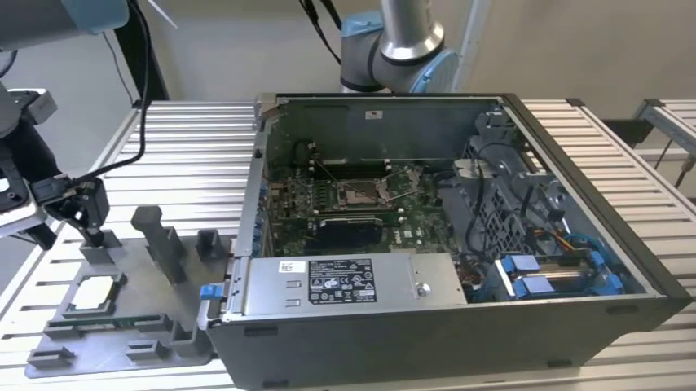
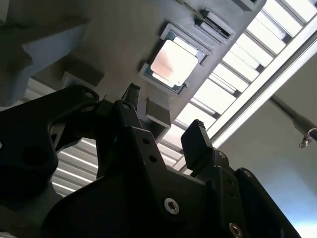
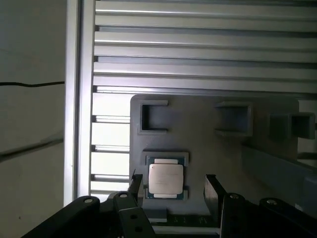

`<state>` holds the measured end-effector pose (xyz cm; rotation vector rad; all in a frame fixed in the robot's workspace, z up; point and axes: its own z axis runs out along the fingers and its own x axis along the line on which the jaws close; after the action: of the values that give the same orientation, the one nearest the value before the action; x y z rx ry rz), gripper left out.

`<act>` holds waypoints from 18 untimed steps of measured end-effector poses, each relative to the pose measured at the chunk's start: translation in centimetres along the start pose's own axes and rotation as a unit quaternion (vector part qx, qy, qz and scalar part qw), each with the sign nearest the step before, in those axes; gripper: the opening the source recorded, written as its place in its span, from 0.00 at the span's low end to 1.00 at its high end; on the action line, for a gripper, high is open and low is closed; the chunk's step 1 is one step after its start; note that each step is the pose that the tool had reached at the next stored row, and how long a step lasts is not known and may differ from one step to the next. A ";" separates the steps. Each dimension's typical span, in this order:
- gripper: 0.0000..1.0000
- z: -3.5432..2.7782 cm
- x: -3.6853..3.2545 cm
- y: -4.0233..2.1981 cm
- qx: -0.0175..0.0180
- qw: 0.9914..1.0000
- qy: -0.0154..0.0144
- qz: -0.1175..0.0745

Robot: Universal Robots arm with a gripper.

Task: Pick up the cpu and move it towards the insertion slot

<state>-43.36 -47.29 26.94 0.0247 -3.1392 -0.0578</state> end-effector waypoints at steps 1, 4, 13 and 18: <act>0.00 0.18 0.00 0.00 0.000 1.000 0.000 0.000; 0.00 0.73 0.00 -0.02 0.000 1.000 0.000 0.000; 0.00 2.13 0.00 -0.07 -0.002 1.000 -0.001 0.000; 0.00 2.23 0.00 -0.08 -0.002 1.000 -0.001 0.000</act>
<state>-43.36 -47.29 24.71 0.0246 -3.1401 -0.0651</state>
